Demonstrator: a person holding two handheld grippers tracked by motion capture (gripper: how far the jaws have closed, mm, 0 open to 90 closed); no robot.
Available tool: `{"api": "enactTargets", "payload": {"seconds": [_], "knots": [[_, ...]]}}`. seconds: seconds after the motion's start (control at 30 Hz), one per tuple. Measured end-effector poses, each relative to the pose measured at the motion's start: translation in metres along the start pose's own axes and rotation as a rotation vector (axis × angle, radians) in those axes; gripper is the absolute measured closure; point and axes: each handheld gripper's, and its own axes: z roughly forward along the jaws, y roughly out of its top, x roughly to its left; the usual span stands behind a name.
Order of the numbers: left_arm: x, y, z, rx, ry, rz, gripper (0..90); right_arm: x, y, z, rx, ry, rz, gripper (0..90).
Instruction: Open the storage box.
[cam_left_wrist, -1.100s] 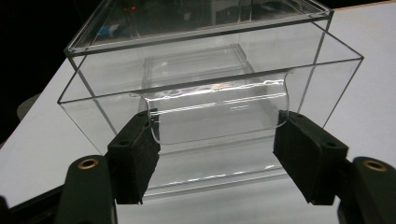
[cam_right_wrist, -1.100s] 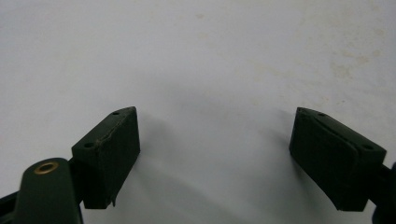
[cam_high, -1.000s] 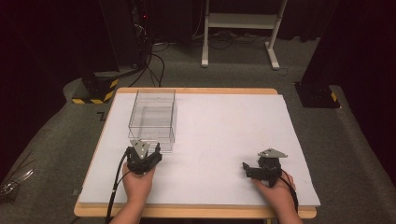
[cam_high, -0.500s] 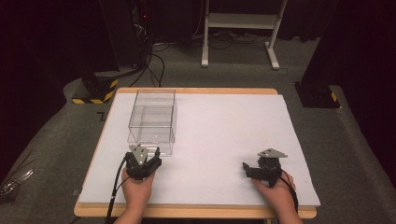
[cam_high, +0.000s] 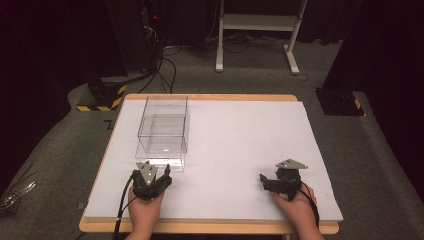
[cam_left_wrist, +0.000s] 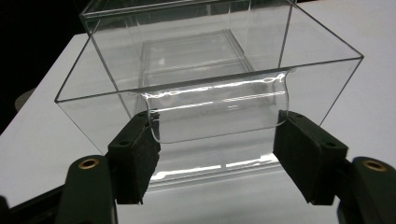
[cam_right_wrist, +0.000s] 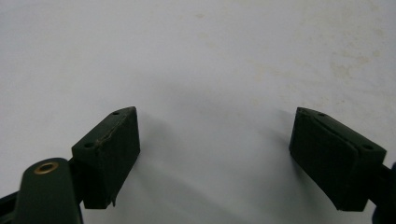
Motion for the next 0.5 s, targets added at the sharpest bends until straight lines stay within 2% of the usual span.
{"api": "enactTargets", "payload": {"seconds": [0.37,0.5], "knots": [[-0.001,-0.007,-0.014,0.016,-0.007,0.005,32.6,0.000,0.000,0.000,0.000,0.000,0.000,15.9],[-0.003,-0.012,-0.021,0.007,-0.015,0.001,32.6,0.000,0.000,0.000,0.001,-0.002,-0.003,16.0]]}}
